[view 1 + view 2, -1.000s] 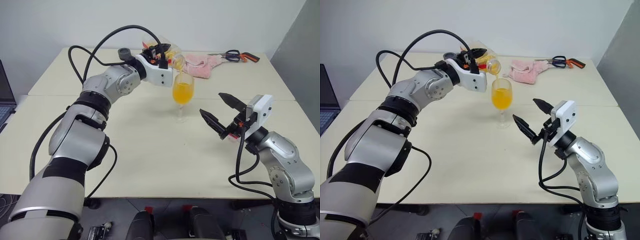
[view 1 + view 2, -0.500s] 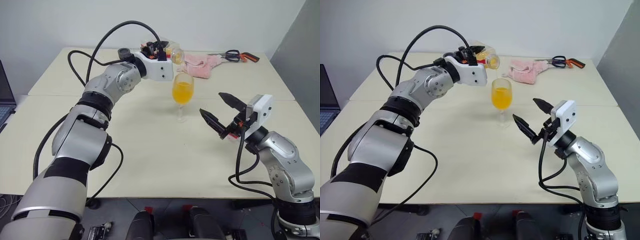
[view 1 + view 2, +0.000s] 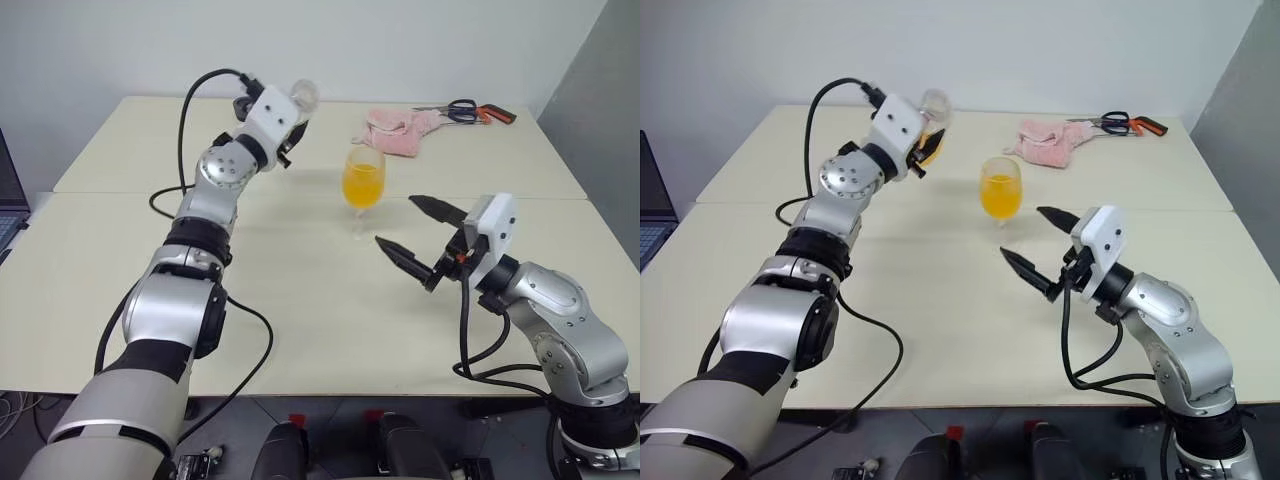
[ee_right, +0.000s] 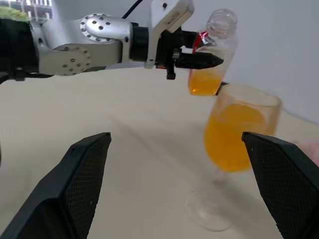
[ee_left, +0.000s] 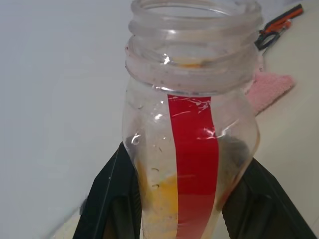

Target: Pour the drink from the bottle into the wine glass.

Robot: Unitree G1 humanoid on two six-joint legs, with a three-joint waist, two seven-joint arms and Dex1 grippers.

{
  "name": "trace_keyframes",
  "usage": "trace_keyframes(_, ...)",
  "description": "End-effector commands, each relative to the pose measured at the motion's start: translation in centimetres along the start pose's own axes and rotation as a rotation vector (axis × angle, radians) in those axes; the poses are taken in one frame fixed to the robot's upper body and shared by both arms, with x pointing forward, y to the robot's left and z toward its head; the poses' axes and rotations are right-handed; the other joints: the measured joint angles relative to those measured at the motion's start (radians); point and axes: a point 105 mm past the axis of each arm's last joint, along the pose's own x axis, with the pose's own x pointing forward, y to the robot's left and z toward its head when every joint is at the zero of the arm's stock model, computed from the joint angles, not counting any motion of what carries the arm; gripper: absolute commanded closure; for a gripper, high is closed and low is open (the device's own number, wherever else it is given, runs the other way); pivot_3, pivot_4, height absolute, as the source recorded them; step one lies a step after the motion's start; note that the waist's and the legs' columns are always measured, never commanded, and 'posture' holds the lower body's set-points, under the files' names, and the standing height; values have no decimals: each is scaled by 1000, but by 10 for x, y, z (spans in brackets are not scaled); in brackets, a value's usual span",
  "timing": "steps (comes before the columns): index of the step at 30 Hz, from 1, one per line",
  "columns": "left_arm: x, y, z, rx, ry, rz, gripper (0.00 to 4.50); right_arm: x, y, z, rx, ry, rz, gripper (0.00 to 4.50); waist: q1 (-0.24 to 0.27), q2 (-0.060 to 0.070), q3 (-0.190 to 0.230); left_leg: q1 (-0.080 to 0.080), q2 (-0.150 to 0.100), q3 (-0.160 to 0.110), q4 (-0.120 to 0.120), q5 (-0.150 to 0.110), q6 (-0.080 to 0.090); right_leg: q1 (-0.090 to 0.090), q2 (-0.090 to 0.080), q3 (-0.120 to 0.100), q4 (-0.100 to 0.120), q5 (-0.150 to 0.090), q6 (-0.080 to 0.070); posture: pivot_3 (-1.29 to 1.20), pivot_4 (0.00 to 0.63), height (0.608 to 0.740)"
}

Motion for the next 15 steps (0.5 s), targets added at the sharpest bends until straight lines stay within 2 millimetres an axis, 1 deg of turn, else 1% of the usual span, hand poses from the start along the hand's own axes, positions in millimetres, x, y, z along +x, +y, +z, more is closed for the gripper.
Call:
trace_keyframes(1, -21, 20, -4, -121, 0, 81, 2868, 8, 15, 9, -11, 23, 107, 0, 0, 0, 0, 0, 0, 0, 1, 0, 0, 0, 0, 0, 1, 0, 0, 0, 150, 740)
trace_keyframes(3, -37, 24, -16, -172, 34, 111, 2868, 13, 17, 4, -12, 80, 133, 0, 2, 0, 0, 0, 0, 0, 2, 0, 0, 0, 0, 0, 3, 0, 0, 0, 150, 740)
trace_keyframes(5, -55, 30, -32, -303, 67, 170, 2868, 17, 21, 1, -8, 113, 160, 0, 1, 0, 0, -1, 1, -2, 5, 0, 1, 0, 0, 0, 4, 0, 0, 0, 150, 740)
trace_keyframes(7, -71, 32, -45, -361, 105, 205, 2868, 21, 21, 0, -8, 126, 166, 0, 4, 0, 0, -2, 1, -3, 9, -1, 2, 0, 0, -1, 7, 0, 0, 0, 150, 740)
trace_keyframes(12, -94, 33, -67, -430, 182, 262, 2868, 27, 22, 4, -21, 111, 176, 0, 11, -1, 0, 0, -1, -5, 12, -2, 3, 2, -1, -2, 10, 0, 0, 0, 150, 740)
trace_keyframes(15, -102, 35, -78, -478, 210, 302, 2868, 32, 21, 6, -31, 103, 178, 0, 11, -1, 0, 1, 0, -6, 12, -2, 3, 3, 0, -2, 11, 0, 0, 0, 150, 740)
